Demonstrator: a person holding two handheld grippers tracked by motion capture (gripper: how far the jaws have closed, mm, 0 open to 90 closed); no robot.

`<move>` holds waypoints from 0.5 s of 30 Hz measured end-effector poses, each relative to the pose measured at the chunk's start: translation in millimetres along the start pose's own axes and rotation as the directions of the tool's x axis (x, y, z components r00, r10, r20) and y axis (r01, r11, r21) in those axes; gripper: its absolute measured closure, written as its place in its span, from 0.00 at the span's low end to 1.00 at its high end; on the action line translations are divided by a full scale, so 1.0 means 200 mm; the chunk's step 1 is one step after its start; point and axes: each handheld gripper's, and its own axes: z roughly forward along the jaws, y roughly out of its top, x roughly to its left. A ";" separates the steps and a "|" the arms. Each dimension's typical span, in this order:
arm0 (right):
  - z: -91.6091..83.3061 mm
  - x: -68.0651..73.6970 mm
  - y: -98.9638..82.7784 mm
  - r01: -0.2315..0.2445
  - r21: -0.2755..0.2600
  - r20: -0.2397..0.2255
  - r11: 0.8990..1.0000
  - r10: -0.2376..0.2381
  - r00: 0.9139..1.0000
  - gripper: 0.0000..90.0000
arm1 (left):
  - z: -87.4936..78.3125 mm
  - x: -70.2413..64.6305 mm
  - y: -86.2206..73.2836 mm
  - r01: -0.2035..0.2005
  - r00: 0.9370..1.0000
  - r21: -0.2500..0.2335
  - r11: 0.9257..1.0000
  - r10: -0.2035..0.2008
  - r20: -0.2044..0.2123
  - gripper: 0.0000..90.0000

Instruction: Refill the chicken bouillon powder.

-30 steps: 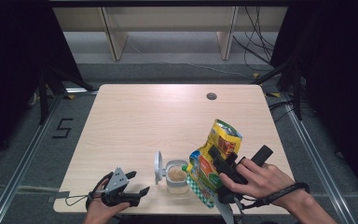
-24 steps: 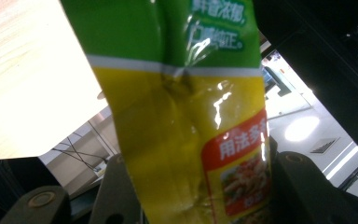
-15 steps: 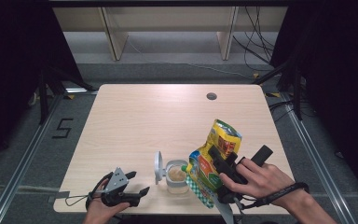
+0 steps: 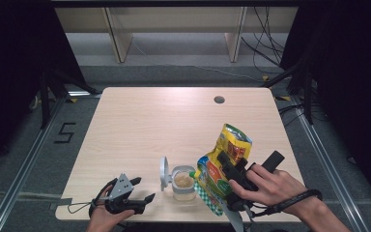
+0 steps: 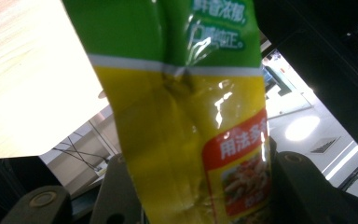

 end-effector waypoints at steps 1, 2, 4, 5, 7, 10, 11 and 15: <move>0.00 0.00 0.00 -0.012 -0.002 0.006 1.000 0.012 1.000 0.68 | 0.00 0.00 0.00 0.001 1.000 -0.001 1.000 -0.001 -0.002 0.27; 0.00 0.00 0.00 -0.010 -0.002 0.002 1.000 0.010 1.000 0.68 | 0.00 0.00 0.00 0.011 1.000 -0.011 1.000 -0.011 0.005 0.27; 0.00 -0.01 0.00 0.000 0.002 0.000 1.000 0.000 1.000 0.68 | 0.00 0.00 0.00 0.005 1.000 -0.005 1.000 -0.005 0.006 0.27; 0.00 -0.01 0.00 -0.002 -0.001 0.000 1.000 0.002 1.000 0.68 | 0.00 0.00 0.00 0.003 1.000 -0.004 1.000 -0.003 0.006 0.27; 0.00 0.00 0.01 -0.022 -0.006 0.007 1.000 0.022 1.000 0.68 | 0.00 0.00 0.00 0.003 1.000 -0.003 1.000 -0.003 0.004 0.27; 0.01 0.00 0.01 -0.016 -0.006 0.002 1.000 0.016 1.000 0.68 | 0.00 -0.01 0.00 0.029 1.000 -0.010 1.000 -0.029 0.002 0.27; 0.01 0.00 0.01 -0.015 -0.007 0.001 1.000 0.015 1.000 0.68 | 0.00 0.00 0.00 0.008 1.000 0.003 1.000 -0.008 -0.003 0.27; 0.02 0.00 0.01 -0.001 -0.002 -0.004 1.000 0.001 1.000 0.68 | 0.00 0.00 0.00 0.003 1.000 -0.007 1.000 -0.003 -0.001 0.27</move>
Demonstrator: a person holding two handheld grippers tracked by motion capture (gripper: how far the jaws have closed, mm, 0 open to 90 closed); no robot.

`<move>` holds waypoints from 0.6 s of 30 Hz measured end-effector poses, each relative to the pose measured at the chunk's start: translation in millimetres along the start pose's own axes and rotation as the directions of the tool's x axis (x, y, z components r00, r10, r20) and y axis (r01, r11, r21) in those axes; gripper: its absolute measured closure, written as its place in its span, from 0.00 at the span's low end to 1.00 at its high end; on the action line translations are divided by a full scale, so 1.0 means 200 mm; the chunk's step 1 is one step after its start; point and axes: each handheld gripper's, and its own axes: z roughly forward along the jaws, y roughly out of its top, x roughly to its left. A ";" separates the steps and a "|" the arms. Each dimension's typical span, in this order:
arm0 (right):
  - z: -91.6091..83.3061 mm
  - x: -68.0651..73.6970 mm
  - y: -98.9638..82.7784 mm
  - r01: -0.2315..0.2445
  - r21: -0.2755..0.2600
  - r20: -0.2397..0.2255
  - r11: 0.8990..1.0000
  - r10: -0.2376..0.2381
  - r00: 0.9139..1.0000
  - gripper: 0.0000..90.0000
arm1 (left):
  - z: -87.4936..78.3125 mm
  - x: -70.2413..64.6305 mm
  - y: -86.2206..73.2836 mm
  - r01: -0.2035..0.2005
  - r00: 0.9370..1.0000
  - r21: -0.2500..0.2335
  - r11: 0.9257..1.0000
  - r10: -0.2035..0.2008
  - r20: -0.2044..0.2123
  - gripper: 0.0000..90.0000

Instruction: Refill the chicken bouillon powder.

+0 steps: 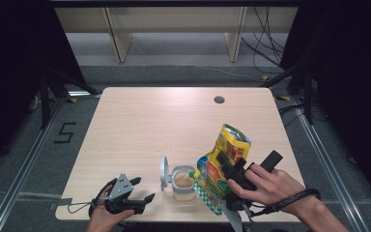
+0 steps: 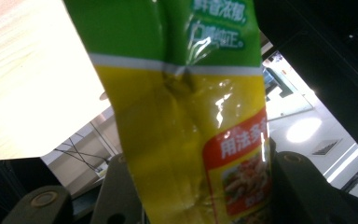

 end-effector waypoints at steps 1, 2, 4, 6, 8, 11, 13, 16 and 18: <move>0.00 0.00 0.00 -0.011 -0.001 0.005 1.000 0.011 1.000 0.68 | 0.00 0.00 0.00 0.006 1.000 -0.007 1.000 -0.006 0.005 0.27; 0.00 0.00 0.00 -0.010 -0.002 0.004 1.000 0.010 1.000 0.68 | 0.00 0.00 0.00 0.022 1.000 -0.001 1.000 -0.022 0.004 0.27; 0.00 0.00 0.00 -0.013 -0.004 0.003 1.000 0.013 1.000 0.68 | 0.00 0.00 0.00 0.005 1.000 0.004 1.000 -0.006 0.006 0.27; 0.00 0.00 -0.01 0.002 0.000 -0.004 1.000 -0.002 1.000 0.69 | 0.00 0.00 0.00 0.002 1.000 0.002 1.000 -0.002 0.004 0.27; -0.01 0.00 -0.01 0.002 0.001 -0.004 1.000 -0.002 1.000 0.69 | 0.00 0.00 0.00 0.002 1.000 0.003 1.000 -0.002 0.009 0.27; 0.00 0.00 0.00 -0.013 -0.005 0.001 1.000 0.013 1.000 0.69 | 0.01 0.00 0.00 0.008 1.000 -0.005 1.000 -0.008 0.006 0.27; 0.00 0.01 0.00 -0.015 -0.004 0.002 1.000 0.015 1.000 0.69 | 0.00 0.00 0.00 0.000 1.000 -0.003 1.000 0.000 0.004 0.27; 0.00 0.00 0.00 -0.002 -0.008 0.001 1.000 0.002 1.000 0.69 | 0.01 0.00 0.00 0.028 1.000 0.000 1.000 -0.028 0.000 0.27; 0.00 0.00 0.00 -0.002 -0.003 0.006 1.000 0.002 1.000 0.69 | 0.00 0.00 0.00 0.015 1.000 -0.002 1.000 -0.015 0.001 0.27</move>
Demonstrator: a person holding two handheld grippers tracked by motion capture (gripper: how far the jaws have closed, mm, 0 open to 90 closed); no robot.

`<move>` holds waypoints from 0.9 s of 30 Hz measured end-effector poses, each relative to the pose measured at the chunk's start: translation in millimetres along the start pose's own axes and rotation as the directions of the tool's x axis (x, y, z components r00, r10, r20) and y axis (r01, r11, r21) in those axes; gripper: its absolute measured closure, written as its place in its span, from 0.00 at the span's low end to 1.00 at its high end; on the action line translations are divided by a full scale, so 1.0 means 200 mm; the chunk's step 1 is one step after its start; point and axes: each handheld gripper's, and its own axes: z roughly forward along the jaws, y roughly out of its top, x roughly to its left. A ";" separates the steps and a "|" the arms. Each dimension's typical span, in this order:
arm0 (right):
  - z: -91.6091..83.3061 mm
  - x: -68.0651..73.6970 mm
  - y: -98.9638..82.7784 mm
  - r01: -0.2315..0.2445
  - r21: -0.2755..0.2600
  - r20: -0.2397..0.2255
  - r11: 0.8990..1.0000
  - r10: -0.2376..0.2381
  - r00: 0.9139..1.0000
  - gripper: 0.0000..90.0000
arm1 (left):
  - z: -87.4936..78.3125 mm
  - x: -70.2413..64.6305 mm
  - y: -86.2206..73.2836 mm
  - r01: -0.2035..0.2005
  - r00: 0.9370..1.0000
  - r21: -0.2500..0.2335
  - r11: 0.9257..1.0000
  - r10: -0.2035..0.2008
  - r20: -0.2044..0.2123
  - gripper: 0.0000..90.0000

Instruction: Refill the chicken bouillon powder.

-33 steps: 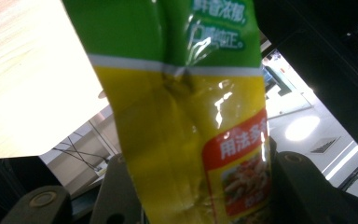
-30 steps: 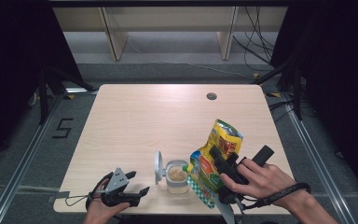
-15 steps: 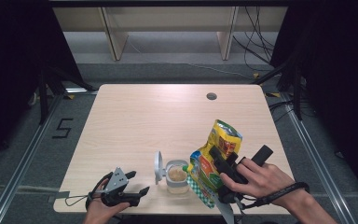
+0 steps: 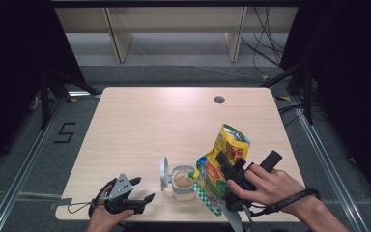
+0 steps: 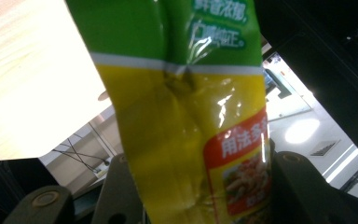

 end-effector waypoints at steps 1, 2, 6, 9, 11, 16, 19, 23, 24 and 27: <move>0.00 0.00 0.00 0.000 0.001 0.003 1.000 0.000 1.000 0.69 | 0.00 0.00 0.00 0.009 1.000 -0.007 1.000 -0.009 0.004 0.27; 0.00 0.00 0.00 -0.001 0.003 0.004 1.000 0.001 1.000 0.69 | 0.00 0.00 0.00 0.011 1.000 -0.006 1.000 -0.011 0.005 0.27; 0.00 -0.01 0.00 -0.005 0.001 0.002 1.000 0.005 1.000 0.69 | 0.00 0.00 0.00 -0.005 1.000 0.010 1.000 0.005 -0.005 0.27; 0.00 -0.01 0.00 0.002 0.000 0.006 1.000 -0.002 1.000 0.69 | 0.00 0.01 0.00 -0.012 1.000 0.014 1.000 0.012 -0.005 0.27; 0.00 0.00 0.00 -0.005 -0.001 0.005 1.000 0.005 1.000 0.69 | 0.00 0.00 0.00 -0.006 1.000 0.004 1.000 0.006 -0.001 0.27; 0.00 0.01 0.00 -0.017 -0.002 0.002 1.000 0.017 1.000 0.69 | 0.00 0.00 0.00 -0.018 1.000 -0.002 1.000 0.018 -0.004 0.27; 0.00 0.01 -0.01 -0.002 0.001 -0.001 1.000 0.002 1.000 0.69 | 0.00 0.00 0.00 -0.004 1.000 0.000 1.000 0.004 0.002 0.27; -0.01 0.01 0.00 -0.018 -0.002 0.001 1.000 0.018 1.000 0.69 | 0.00 0.01 0.00 -0.026 1.000 0.003 1.000 0.026 0.001 0.27; -0.01 0.01 0.00 -0.016 -0.002 0.001 1.000 0.016 1.000 0.69 | 0.00 0.01 0.00 -0.027 1.000 0.003 1.000 0.027 0.000 0.27; -0.02 0.01 0.01 -0.018 -0.003 0.006 1.000 0.018 1.000 0.70 | 0.00 0.01 0.00 -0.026 1.000 0.004 1.000 0.026 0.001 0.27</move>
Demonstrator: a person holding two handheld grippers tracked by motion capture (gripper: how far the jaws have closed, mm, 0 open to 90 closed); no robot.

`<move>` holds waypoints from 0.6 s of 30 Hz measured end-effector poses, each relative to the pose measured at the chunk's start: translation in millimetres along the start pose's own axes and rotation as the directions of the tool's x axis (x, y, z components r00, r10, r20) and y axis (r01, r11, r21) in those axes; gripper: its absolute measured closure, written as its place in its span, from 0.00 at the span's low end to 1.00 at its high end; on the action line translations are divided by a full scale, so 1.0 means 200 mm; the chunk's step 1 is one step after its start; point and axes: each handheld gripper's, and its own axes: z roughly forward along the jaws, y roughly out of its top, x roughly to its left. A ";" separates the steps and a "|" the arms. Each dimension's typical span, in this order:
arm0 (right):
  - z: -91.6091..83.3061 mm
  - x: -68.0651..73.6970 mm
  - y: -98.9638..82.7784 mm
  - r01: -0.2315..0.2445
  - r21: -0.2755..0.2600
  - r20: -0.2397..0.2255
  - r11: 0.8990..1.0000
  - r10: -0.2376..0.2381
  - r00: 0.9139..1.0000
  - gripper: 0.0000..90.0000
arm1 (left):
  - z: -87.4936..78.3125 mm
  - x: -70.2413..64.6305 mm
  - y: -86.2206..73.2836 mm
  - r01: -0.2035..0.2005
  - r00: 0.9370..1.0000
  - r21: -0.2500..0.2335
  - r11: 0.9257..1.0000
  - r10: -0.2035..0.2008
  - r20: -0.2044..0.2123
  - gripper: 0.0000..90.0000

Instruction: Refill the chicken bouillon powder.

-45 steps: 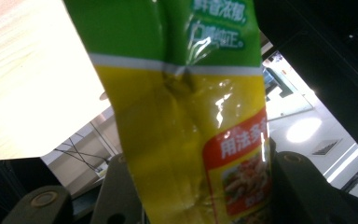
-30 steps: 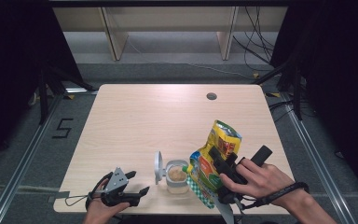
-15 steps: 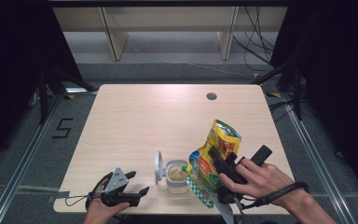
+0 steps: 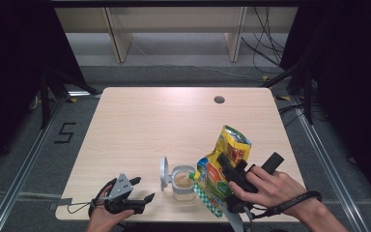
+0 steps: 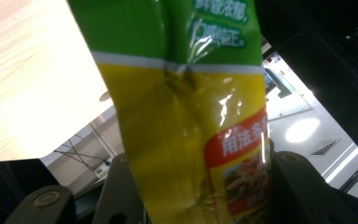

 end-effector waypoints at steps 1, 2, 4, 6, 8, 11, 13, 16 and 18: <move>0.00 0.00 0.00 -0.007 -0.001 -0.001 1.000 0.007 1.000 0.70 | 0.00 0.00 0.00 -0.012 1.000 0.015 1.000 0.012 -0.002 0.27; -0.01 0.00 0.00 0.009 -0.003 -0.007 1.000 -0.009 1.000 0.70 | 0.00 0.00 0.00 0.006 1.000 0.023 1.000 -0.006 -0.003 0.27; -0.01 0.00 0.01 -0.004 -0.005 0.000 1.000 0.004 1.000 0.70 | 0.00 -0.01 0.00 0.008 1.000 -0.004 1.000 -0.008 0.006 0.27; -0.01 0.01 0.02 -0.005 -0.009 -0.002 1.000 0.005 1.000 0.70 | 0.01 0.00 0.00 0.006 1.000 0.010 1.000 -0.006 -0.009 0.27; -0.01 0.01 0.02 -0.002 -0.007 -0.002 1.000 0.002 1.000 0.70 | 0.01 0.00 0.00 0.006 1.000 0.009 1.000 -0.006 -0.007 0.27; -0.01 0.01 0.02 -0.004 -0.006 -0.004 1.000 0.004 1.000 0.70 | 0.00 -0.01 0.00 -0.001 1.000 -0.001 1.000 0.001 0.004 0.27; -0.01 0.00 0.01 0.009 -0.004 -0.007 1.000 -0.009 1.000 0.70 | 0.01 -0.01 0.00 0.023 1.000 -0.004 1.000 -0.023 0.005 0.27; -0.01 0.00 0.02 0.006 -0.004 -0.003 1.000 -0.006 1.000 0.70 | 0.01 -0.01 0.00 0.015 1.000 -0.012 1.000 -0.015 0.000 0.27; -0.01 0.00 0.02 0.004 -0.005 -0.003 1.000 -0.004 1.000 0.70 | 0.01 -0.01 0.00 -0.002 1.000 -0.014 1.000 0.002 -0.001 0.27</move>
